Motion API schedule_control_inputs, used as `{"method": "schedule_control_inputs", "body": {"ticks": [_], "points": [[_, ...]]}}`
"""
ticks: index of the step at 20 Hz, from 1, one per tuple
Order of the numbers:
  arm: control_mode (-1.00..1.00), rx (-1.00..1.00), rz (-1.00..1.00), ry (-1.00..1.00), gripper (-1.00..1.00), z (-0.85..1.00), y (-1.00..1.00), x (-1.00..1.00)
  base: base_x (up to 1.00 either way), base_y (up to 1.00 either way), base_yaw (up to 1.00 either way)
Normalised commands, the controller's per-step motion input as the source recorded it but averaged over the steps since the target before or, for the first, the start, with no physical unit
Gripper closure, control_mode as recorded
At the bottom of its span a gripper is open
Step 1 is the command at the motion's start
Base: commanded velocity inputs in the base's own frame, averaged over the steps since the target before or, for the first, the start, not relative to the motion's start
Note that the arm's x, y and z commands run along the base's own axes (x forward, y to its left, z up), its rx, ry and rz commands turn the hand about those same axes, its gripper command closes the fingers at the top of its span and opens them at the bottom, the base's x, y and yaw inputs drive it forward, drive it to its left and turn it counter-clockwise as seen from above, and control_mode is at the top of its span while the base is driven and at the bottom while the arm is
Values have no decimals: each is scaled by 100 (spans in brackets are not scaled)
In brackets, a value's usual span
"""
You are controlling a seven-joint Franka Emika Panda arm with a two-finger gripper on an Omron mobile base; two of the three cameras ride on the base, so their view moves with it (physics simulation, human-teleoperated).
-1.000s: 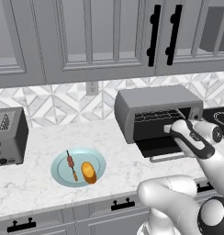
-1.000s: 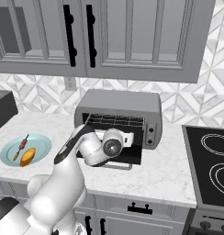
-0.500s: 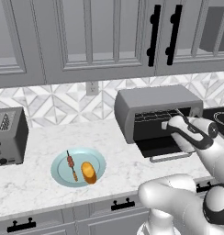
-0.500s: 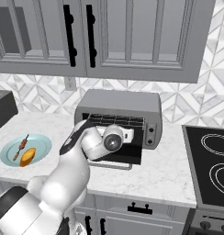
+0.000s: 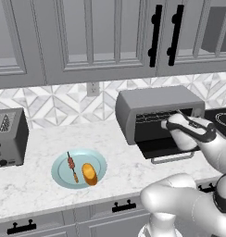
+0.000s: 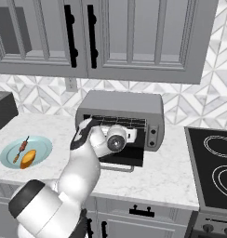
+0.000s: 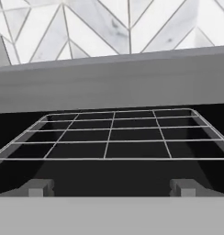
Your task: Pick up the kebab skewer and baguette bread, and place them inside the toaster oven. Close the toaster oven door and start by setting the timer.
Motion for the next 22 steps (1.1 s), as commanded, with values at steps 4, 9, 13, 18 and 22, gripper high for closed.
{"method": "schedule_control_inputs", "body": {"ticks": [4,9,13,18,22], "points": [[-100,0,0,-13,-100,-24,-1,8,0,0,0],[-100,0,0,-3,-100,1,-1,28,0,0,0],[-100,0,0,-2,-100,0,0,27,0,0,0],[-100,1,-1,-2,-100,12,-2,24,0,0,0],[-100,0,-1,0,-100,13,0,16,0,0,0]]}}
